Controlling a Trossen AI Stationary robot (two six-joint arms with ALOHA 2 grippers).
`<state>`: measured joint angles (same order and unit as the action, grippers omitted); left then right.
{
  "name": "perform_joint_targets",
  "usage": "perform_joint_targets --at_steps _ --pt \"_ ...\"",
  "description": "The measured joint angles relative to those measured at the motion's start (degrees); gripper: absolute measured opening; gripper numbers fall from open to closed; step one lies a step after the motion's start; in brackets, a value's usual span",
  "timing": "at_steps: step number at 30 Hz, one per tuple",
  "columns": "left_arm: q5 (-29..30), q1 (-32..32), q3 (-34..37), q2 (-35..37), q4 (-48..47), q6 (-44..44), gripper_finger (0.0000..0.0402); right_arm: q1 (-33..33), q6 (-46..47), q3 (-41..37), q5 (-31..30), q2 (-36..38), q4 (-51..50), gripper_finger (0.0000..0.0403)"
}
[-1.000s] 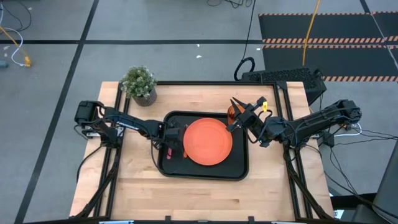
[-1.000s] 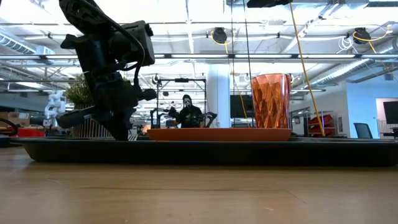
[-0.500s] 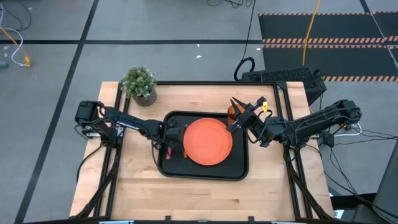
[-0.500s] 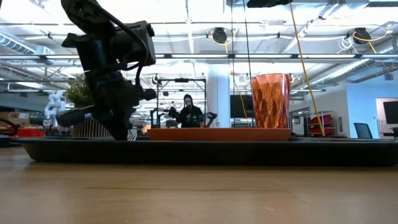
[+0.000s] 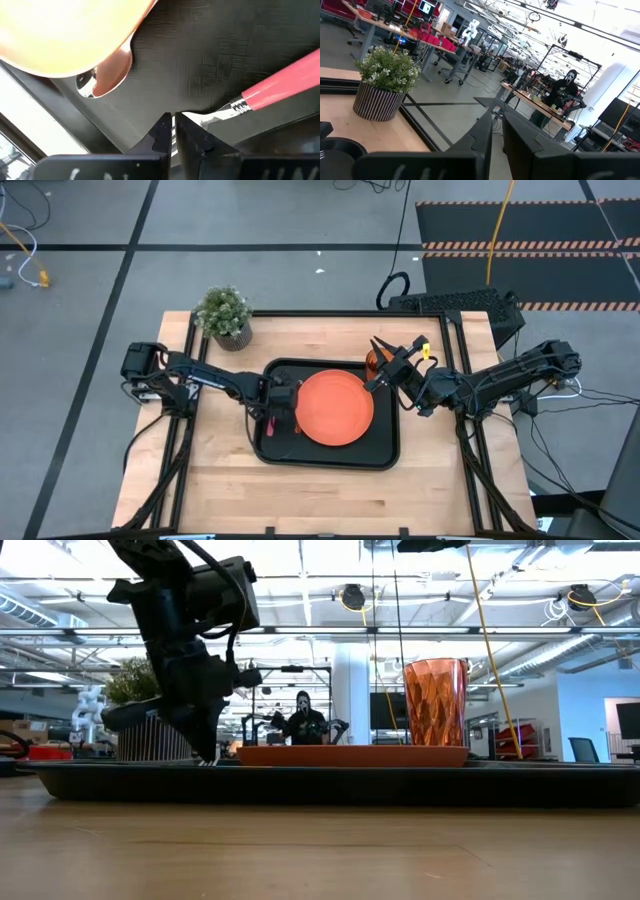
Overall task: Pick and place plate/cup/fork/spoon on tray
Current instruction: Adjust the orange spoon on the black tray
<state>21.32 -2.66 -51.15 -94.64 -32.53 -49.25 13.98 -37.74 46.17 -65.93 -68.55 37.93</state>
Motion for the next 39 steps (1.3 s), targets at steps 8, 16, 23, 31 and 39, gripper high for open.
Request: perform_joint_targets --at_steps 8,16,23,31,39 --pt "-0.2 2.1 -0.1 0.1 7.2 -5.9 0.0026 0.0 0.0 0.0 0.1 0.0 0.0 0.0036" --pt "-0.7 6.3 0.0 0.1 8.8 -9.3 0.0026 0.0 0.0 0.0 0.1 0.0 0.0 0.0036" --pt "-4.8 7.2 0.0 0.1 13.3 -11.1 0.0026 0.0 0.0 0.0 0.1 0.0 0.0 0.0036" --pt "-6.8 6.7 0.0 0.1 13.0 -8.3 0.0026 0.0 0.0 0.0 0.2 0.0 0.0 0.0036" --pt "-8.4 3.9 0.0 0.1 12.9 -6.9 0.0026 0.0 0.0 0.0 0.2 0.0 0.0 0.0036"
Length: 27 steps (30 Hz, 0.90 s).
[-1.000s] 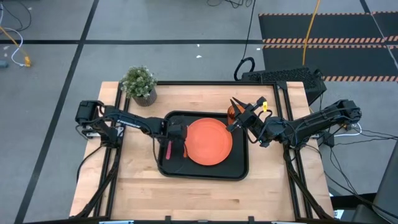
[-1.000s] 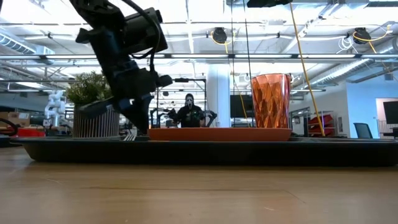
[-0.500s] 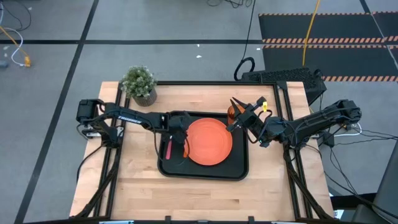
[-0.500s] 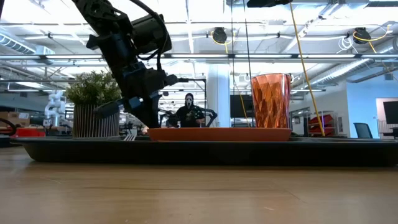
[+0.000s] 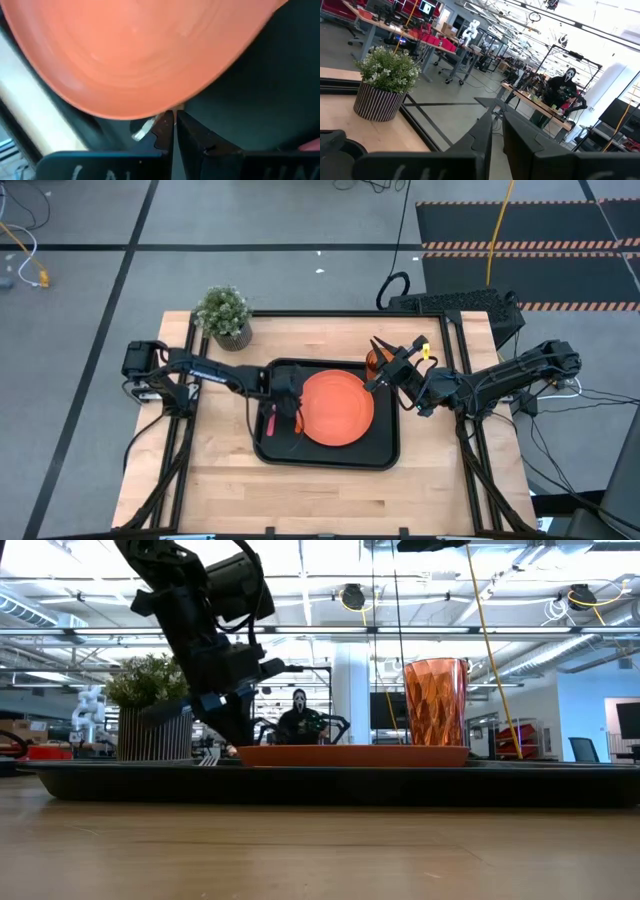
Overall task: Pick and place plate/cup/fork/spoon on tray
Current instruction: Adjust the orange spoon on the black tray
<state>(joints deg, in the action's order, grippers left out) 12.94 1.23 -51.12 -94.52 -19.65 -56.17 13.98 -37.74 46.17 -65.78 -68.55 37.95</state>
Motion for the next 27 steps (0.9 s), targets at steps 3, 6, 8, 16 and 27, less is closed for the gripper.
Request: perform_joint_targets --at_steps 3,6,8,16,27 --pt "-0.7 -0.6 0.0 0.0 0.1 0.0 0.0026 0.0 0.0 0.0 0.0 0.0 0.0 0.0036" --pt "-0.7 -0.5 0.0 0.0 0.1 0.0 0.0026 0.0 0.0 0.0 0.0 0.0 0.0 0.0036" --pt "-0.7 -0.3 0.0 0.0 0.1 -0.3 0.0026 0.0 0.0 0.0 0.0 0.0 0.0 0.0036" --pt "-1.4 0.3 0.0 0.0 0.1 -3.1 0.0027 0.0 0.0 0.0 0.0 0.0 0.0 0.0036" --pt "-4.0 1.3 0.0 0.0 0.4 -2.6 0.0034 0.0 0.0 0.0 0.0 0.0 0.0 0.0036"
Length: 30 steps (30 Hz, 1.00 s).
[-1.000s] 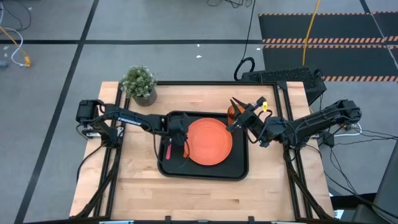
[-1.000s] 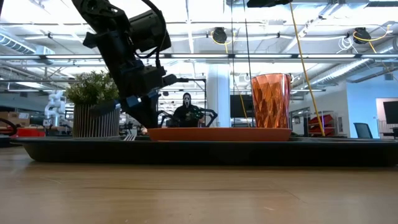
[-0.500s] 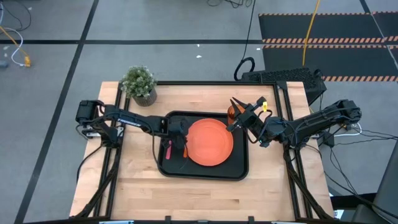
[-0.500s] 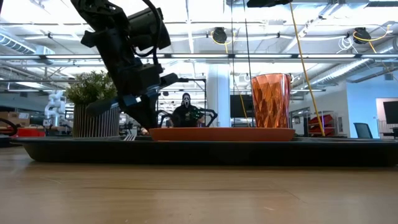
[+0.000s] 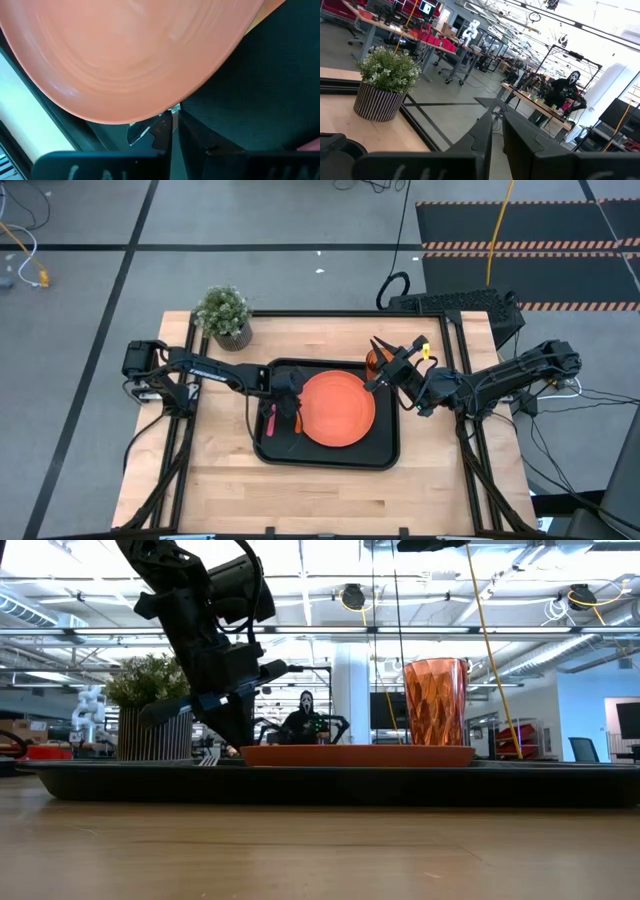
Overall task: Pick and place plate/cup/fork/spoon on tray
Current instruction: Adjust the orange spoon on the black tray
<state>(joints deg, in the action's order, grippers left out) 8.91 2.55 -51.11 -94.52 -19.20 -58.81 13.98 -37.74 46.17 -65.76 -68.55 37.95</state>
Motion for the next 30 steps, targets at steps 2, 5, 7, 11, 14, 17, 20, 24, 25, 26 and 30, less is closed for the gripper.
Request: perform_joint_targets --at_steps 2,5,7,11,14,17,20,24,25,26,30 --pt "0.0 0.0 0.0 0.0 0.0 0.0 0.0047 0.0 0.0 0.0 0.0 0.0 0.0 0.0036" --pt "-0.1 0.0 0.0 0.0 0.0 0.0 0.0075 0.0 0.0 0.0 0.0 0.0 0.0 0.0036" --pt "-0.1 0.0 0.0 0.0 0.0 0.0 0.0093 0.0 0.0 0.0 0.0 0.0 0.0 0.0036" --pt "-0.2 0.0 0.0 0.0 0.0 0.2 0.0118 0.0 0.0 0.0 0.0 0.0 0.0 0.0036" --pt "-3.0 0.0 0.0 0.0 0.0 0.2 0.0126 0.0 0.0 0.0 0.0 0.0 0.0 0.0036" --pt "-5.0 0.0 0.0 0.0 0.3 0.2 0.0127 0.0 0.0 0.0 0.0 0.0 0.0 0.0036" --pt "-5.0 0.0 0.0 0.0 0.3 -0.4 0.0127 0.0 0.0 0.0 0.0 0.0 0.0 0.0036" --pt "-5.0 0.0 0.0 0.0 0.3 -1.3 0.0127 0.0 0.0 0.0 0.0 0.0 0.0 0.0036" --pt "-5.0 0.0 0.0 -0.6 0.8 -1.6 0.0127 0.0 0.0 0.0 0.0 0.0 0.0 0.0036" --pt "-5.0 0.0 0.0 -1.0 1.3 -1.7 0.0127 0.0 0.0 0.0 0.0 0.0 0.0 0.0036" --pt "-5.0 0.0 0.0 -4.4 3.0 -2.2 0.0127 0.0 0.0 0.0 0.0 0.0 0.0 0.0036"
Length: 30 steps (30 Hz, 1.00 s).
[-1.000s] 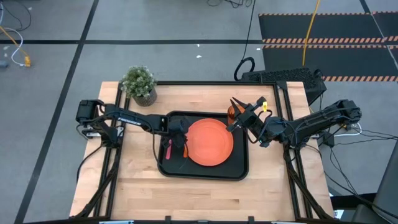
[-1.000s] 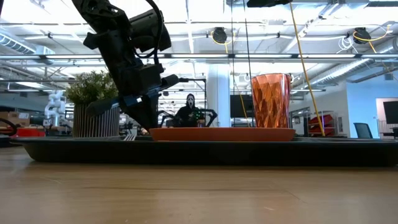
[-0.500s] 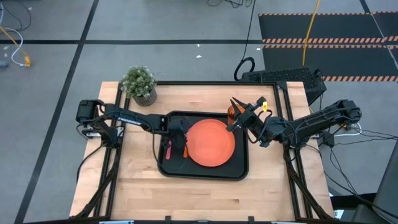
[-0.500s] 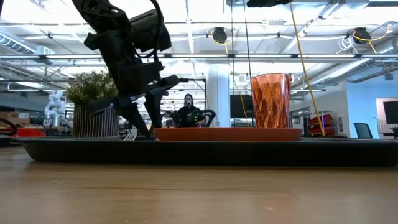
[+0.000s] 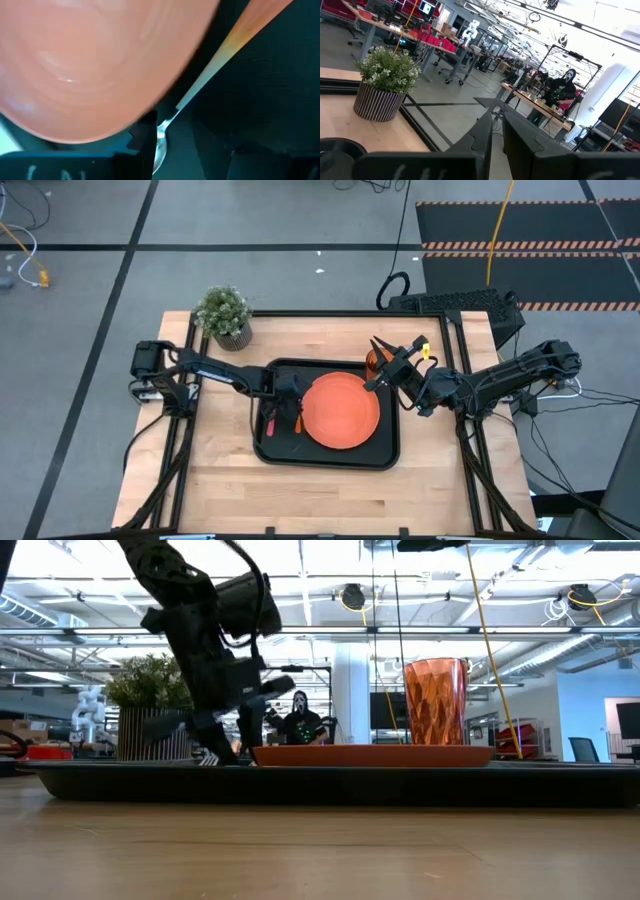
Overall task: Pick and place plate/cup/fork/spoon on tray
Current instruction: Adjust the orange spoon on the black tray
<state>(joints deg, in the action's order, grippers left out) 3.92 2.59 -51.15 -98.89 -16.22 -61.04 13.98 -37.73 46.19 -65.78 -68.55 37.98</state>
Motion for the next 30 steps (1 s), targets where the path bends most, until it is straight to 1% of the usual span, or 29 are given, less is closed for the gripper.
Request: perform_joint_targets --at_steps 4,8,22,25,30 --pt "2.5 -0.5 -0.2 -1.8 0.4 -0.8 0.0127 0.0 -0.1 0.0 0.0 0.0 0.0 0.0036" --pt "5.2 -1.2 -0.2 -1.4 0.7 -1.3 0.0127 0.0 -0.3 0.0 0.0 0.0 0.0 0.0036" --pt "5.9 -1.6 -0.1 -1.1 -0.8 -1.9 0.0122 0.0 -0.4 0.0 0.0 0.0 0.0 0.0036" --pt "5.8 -1.6 -0.1 -1.1 -1.5 -1.9 0.0096 0.0 -0.4 0.0 0.0 0.0 0.0 0.0036" --pt "5.8 -1.6 -0.1 -1.1 -1.7 -1.8 0.0025 0.0 -0.4 0.0 0.0 0.0 0.0 0.0036"
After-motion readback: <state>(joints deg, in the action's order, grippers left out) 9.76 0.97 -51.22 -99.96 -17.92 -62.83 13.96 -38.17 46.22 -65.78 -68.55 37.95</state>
